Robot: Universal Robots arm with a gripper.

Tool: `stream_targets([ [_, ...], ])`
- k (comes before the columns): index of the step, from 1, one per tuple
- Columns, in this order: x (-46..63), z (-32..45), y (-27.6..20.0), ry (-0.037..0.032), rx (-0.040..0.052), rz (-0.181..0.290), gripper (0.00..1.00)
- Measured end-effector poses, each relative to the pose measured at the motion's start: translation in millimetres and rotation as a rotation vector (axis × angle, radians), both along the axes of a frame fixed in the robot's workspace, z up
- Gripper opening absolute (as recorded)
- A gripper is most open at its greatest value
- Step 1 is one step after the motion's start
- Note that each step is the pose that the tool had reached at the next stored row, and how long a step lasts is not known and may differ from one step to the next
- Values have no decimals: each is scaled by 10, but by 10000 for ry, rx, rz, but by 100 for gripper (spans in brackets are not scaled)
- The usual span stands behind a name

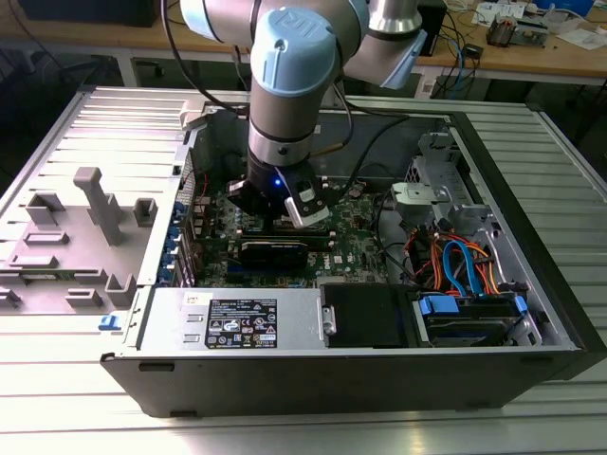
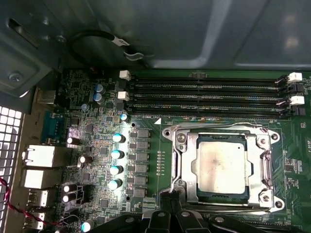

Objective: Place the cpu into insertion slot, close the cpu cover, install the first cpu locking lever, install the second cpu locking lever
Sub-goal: 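Install the second cpu locking lever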

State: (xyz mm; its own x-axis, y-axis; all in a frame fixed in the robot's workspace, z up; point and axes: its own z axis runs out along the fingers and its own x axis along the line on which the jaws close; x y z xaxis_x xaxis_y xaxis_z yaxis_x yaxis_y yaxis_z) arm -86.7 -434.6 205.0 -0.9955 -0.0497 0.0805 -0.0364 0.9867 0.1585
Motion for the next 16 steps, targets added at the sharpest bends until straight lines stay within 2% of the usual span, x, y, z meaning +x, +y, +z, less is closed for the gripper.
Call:
stream_targets([
  [8,-18,-12,0,-3,87,1,11],
  [16,-18,-15,0,-3,95,0,11],
])
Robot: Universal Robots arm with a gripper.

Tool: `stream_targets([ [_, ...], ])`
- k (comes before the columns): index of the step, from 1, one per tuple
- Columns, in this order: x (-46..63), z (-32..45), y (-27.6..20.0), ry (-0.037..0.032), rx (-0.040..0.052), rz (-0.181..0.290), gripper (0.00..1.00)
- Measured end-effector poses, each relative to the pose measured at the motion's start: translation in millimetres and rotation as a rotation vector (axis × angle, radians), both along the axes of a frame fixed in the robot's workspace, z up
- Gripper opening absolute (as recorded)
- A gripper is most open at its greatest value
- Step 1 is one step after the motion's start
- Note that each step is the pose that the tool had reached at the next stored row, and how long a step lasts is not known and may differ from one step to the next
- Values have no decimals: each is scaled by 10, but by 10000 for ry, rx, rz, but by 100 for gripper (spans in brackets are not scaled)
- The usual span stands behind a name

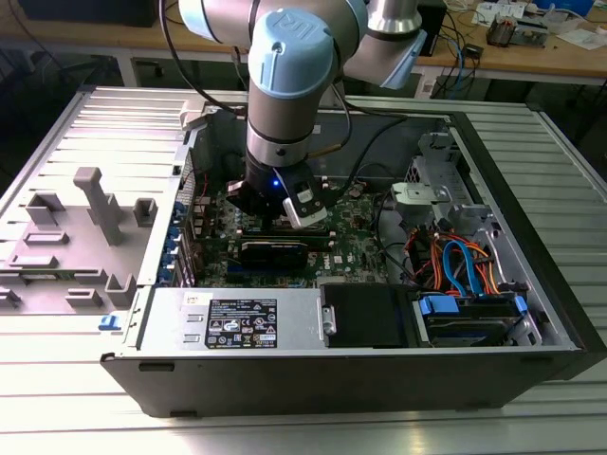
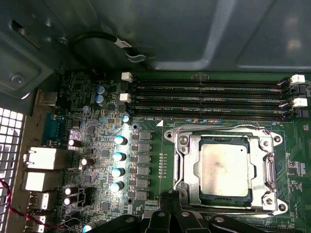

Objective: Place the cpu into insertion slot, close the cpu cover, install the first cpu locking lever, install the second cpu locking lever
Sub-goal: 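Install the second cpu locking lever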

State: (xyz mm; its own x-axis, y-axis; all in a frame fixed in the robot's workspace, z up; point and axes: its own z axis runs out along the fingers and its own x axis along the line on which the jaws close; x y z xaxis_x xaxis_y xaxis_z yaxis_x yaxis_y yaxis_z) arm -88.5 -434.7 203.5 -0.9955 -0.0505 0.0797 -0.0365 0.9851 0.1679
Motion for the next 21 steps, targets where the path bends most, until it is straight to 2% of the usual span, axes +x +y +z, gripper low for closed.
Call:
stream_targets([
  [6,1,-22,1,1,26,0,11],
  [7,2,-23,1,-3,-45,1,11],
  [9,0,-21,1,0,-109,0,11],
  [21,1,118,11,-1,-286,0,11],
])
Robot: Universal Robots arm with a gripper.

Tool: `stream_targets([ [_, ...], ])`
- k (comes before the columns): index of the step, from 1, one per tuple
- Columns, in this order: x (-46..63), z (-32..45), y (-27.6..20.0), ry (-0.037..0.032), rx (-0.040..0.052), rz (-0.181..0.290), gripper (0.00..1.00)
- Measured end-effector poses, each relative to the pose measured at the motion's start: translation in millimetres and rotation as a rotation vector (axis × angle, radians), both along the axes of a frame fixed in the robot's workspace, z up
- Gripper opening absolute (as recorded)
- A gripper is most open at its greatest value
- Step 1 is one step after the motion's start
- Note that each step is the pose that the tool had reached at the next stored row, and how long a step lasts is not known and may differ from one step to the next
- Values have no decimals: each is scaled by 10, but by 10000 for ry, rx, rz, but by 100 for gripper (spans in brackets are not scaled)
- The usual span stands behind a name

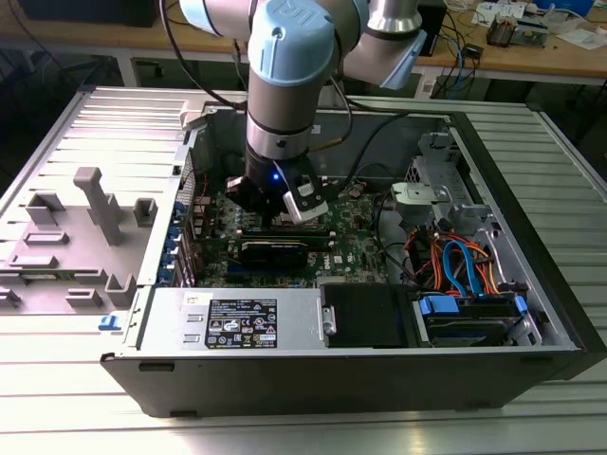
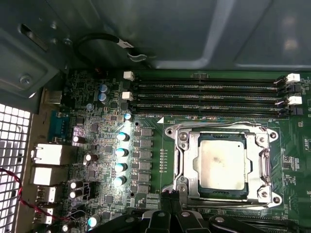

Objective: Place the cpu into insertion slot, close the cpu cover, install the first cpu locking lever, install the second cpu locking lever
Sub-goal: 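Install the second cpu locking lever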

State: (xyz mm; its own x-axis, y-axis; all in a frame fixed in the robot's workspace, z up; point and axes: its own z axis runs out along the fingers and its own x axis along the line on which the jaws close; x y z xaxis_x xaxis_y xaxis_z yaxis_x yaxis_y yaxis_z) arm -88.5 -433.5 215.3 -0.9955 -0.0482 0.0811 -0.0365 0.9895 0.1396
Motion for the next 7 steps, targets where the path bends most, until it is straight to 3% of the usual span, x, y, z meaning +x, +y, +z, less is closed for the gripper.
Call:
stream_targets([
  [7,0,1,-1,0,-22,0,11],
])
